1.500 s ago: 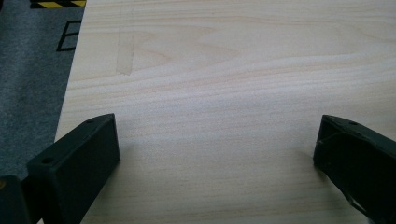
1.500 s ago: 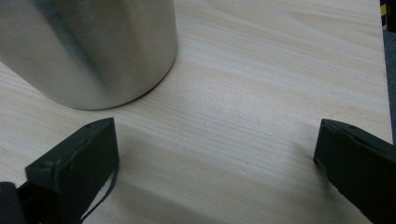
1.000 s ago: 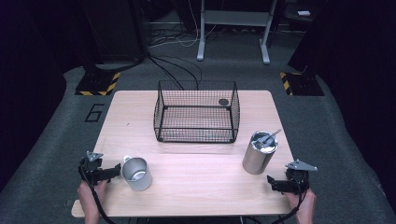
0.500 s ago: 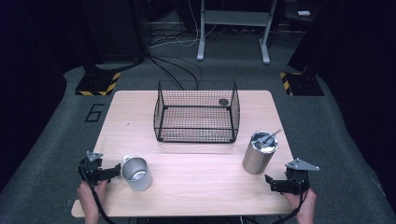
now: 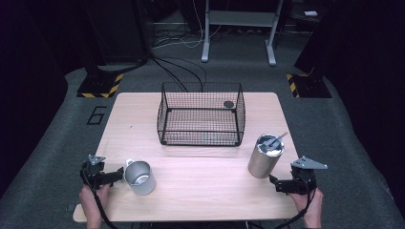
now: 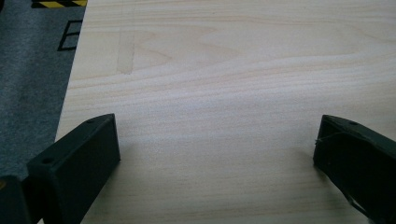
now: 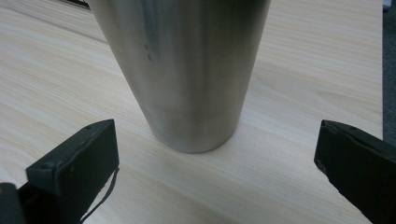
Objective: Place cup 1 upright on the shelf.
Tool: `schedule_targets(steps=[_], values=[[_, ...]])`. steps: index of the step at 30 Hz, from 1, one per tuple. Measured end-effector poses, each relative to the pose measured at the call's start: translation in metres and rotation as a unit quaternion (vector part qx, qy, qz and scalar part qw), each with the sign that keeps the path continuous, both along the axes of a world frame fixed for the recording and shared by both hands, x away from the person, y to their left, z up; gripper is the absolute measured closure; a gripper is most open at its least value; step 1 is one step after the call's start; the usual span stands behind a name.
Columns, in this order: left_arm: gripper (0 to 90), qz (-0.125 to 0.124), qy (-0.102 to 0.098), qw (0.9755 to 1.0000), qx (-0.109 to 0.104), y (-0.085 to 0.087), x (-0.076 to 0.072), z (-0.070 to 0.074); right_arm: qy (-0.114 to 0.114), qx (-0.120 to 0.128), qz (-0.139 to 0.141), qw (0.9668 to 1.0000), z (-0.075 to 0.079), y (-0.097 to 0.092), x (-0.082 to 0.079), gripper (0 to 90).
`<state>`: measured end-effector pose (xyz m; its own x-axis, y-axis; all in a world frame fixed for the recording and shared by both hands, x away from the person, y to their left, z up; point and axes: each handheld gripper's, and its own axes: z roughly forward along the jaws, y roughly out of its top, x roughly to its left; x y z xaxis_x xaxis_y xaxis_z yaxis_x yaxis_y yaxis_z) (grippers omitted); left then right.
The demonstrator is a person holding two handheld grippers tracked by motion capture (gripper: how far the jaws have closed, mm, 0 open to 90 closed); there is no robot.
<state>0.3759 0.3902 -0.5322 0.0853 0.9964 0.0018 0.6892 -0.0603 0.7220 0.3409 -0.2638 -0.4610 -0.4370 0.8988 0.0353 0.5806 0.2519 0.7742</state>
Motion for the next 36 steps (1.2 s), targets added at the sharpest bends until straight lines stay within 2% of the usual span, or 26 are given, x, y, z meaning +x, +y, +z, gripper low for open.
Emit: schedule_targets(steps=[8,13,25,34,36], values=[[0.4,0.0,0.0,1.0,0.0,0.0,0.0,0.0,-0.006,0.009,0.005,0.9999,0.011,0.005,0.003,0.0],[0.4,0.0,0.0,1.0,0.0,0.0,0.0,0.0,-0.008,0.005,0.01,0.9999,0.017,0.006,0.005,0.0],[0.4,0.0,0.0,1.0,0.0,0.0,0.0,0.0,-0.021,0.011,0.019,0.9995,0.041,0.018,0.016,0.0],[0.4,0.0,0.0,1.0,0.0,0.0,0.0,0.0,-0.024,0.004,0.025,0.9994,0.045,0.027,0.029,0.0],[0.4,0.0,0.0,1.0,0.0,0.0,0.0,0.0,-0.025,0.009,0.024,0.9994,0.046,0.029,0.031,0.0]])
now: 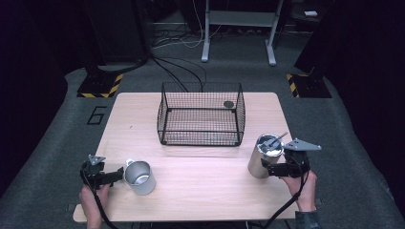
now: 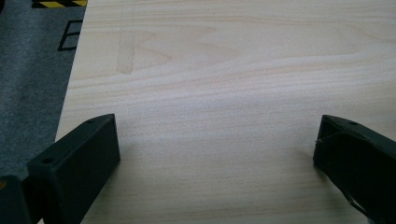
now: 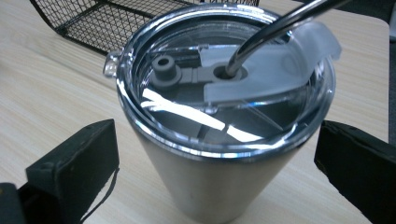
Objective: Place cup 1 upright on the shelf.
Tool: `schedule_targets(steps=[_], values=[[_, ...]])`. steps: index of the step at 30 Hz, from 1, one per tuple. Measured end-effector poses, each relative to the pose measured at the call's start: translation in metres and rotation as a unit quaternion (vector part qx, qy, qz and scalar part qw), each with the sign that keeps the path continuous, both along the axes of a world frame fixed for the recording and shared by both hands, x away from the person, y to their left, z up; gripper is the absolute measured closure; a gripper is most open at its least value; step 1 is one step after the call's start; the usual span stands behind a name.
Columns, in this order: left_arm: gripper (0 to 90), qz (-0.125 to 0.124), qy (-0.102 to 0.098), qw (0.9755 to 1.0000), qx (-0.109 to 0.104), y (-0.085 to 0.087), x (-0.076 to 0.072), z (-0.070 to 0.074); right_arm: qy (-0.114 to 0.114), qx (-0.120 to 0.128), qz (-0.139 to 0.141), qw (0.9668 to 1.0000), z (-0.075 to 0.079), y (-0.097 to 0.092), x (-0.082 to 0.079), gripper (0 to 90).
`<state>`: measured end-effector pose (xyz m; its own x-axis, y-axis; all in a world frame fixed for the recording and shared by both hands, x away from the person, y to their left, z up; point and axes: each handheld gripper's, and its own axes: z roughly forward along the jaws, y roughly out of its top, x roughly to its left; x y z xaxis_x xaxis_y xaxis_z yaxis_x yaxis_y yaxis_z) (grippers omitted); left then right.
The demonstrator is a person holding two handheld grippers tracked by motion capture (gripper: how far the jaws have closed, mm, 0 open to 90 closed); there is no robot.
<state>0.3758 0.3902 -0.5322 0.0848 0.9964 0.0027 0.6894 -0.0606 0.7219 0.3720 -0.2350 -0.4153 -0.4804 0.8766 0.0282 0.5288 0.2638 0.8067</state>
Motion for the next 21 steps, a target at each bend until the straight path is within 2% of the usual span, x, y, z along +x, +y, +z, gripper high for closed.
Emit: schedule_targets(steps=[12,21], values=[[0.4,0.0,-0.001,1.0,-0.001,0.0,0.0,0.0,-0.015,0.018,-0.005,0.9997,0.002,0.008,0.012,0.0],[0.4,0.0,-0.001,1.0,-0.001,0.0,0.0,0.0,-0.021,0.018,-0.01,0.9996,0.0,0.01,0.016,0.2]])
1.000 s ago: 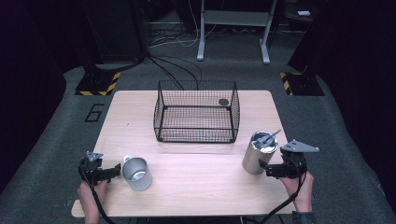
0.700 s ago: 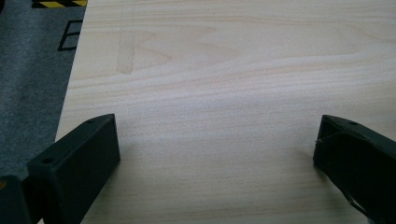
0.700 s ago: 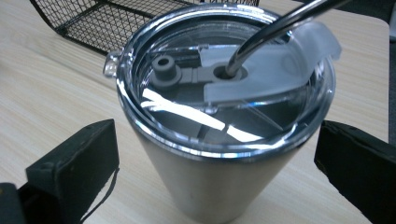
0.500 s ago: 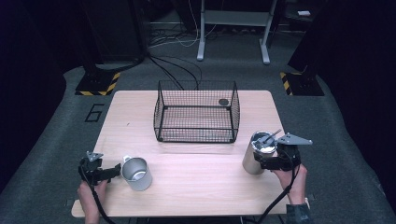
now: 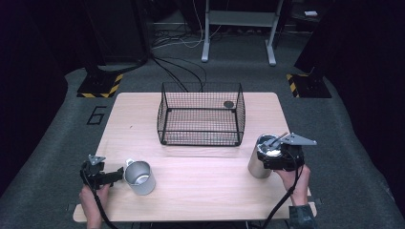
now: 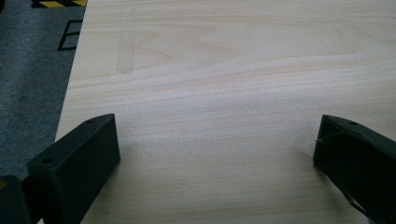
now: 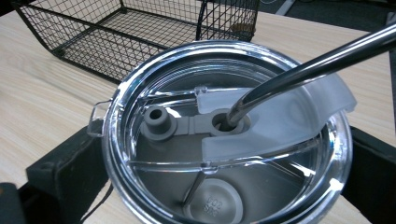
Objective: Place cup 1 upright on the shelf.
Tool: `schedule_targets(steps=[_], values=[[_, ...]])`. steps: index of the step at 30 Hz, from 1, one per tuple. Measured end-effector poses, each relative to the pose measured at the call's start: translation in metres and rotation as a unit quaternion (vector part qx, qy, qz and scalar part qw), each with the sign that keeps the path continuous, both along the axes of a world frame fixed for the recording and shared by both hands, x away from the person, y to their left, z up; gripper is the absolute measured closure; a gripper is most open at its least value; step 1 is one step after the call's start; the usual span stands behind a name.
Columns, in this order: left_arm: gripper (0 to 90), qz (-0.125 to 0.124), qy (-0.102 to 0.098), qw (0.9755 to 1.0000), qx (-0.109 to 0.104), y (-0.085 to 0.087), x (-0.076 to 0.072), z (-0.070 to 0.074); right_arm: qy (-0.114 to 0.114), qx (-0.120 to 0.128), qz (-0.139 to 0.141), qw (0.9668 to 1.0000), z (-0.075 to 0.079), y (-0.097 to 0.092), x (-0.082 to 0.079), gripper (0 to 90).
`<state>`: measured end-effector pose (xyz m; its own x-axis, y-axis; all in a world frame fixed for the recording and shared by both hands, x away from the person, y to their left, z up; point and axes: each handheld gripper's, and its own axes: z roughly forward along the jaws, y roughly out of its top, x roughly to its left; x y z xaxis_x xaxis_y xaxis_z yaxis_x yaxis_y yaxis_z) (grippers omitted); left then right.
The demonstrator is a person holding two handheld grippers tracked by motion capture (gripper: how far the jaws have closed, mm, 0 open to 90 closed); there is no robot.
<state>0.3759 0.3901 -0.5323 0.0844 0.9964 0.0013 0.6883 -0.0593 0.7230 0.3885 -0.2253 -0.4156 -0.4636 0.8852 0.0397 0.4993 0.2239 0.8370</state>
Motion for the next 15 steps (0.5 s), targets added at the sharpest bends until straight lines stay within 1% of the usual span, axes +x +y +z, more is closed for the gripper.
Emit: schedule_targets(steps=[3,4,6,15], values=[[0.4,0.0,0.001,1.0,0.0,0.0,0.0,0.0001,-0.003,-0.004,0.002,1.0,0.0,0.0013,0.0008,1.4],[0.4,0.0,0.0,1.0,0.0,0.0,0.0,0.0,-0.002,-0.006,-0.002,1.0,0.0001,0.0022,0.0005,1.8],[0.4,0.0,-0.001,1.0,0.0,0.0,0.0,-0.0001,-0.009,-0.012,-0.002,0.9999,-0.0005,0.0027,0.0005,2.7],[0.4,0.0,0.001,1.0,0.001,0.0,-0.0001,0.0001,-0.018,-0.012,0.0,0.9998,-0.0021,0.002,-0.0006,3.3]])
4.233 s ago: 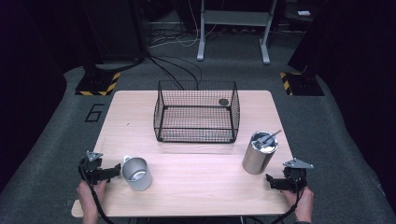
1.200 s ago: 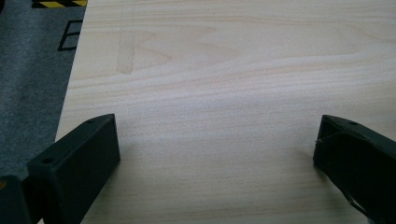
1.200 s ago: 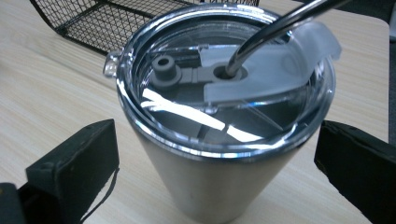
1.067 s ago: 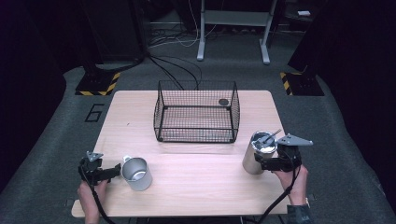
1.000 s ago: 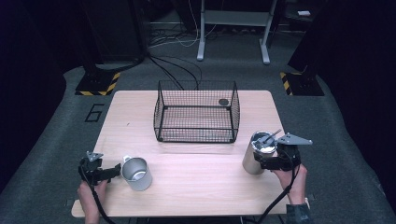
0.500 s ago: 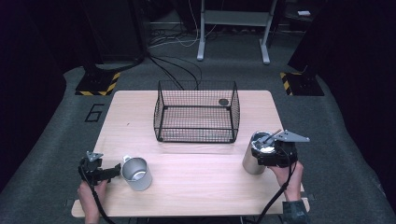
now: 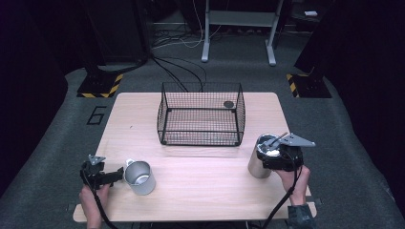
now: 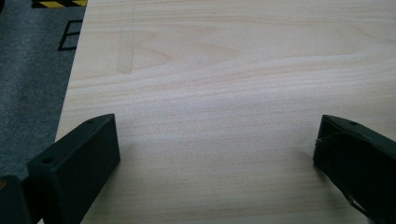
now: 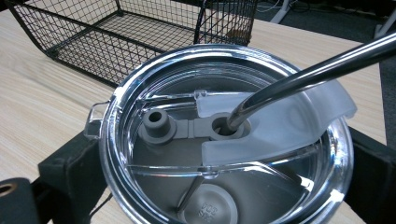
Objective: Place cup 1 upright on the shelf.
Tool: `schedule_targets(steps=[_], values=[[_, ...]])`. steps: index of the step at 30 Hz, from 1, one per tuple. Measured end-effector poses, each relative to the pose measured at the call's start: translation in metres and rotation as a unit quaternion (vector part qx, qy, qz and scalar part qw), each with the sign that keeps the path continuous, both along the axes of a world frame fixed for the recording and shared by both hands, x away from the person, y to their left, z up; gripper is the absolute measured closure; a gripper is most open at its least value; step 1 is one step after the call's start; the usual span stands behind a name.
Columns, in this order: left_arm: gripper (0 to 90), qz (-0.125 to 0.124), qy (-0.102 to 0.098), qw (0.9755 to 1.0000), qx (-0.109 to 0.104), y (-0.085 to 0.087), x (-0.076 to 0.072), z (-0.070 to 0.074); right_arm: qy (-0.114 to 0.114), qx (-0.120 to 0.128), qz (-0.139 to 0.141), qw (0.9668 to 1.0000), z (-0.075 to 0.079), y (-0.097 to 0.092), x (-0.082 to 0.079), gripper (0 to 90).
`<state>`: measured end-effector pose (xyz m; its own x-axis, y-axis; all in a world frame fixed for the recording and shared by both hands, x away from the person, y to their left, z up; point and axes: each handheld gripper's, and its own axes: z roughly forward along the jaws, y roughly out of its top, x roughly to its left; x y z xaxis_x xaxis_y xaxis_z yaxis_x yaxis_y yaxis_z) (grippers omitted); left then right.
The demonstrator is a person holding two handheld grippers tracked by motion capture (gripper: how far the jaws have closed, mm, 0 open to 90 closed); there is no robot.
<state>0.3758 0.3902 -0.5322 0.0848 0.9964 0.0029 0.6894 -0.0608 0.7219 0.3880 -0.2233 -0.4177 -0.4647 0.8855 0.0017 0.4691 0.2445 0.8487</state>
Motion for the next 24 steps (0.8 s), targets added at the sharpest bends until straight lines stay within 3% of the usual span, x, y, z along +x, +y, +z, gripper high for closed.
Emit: schedule_targets(steps=[24], values=[[0.4,0.0,0.0,1.0,0.0,0.0,0.0,0.0,-0.002,-0.007,0.007,0.9999,0.011,0.0,-0.005,3.4]])
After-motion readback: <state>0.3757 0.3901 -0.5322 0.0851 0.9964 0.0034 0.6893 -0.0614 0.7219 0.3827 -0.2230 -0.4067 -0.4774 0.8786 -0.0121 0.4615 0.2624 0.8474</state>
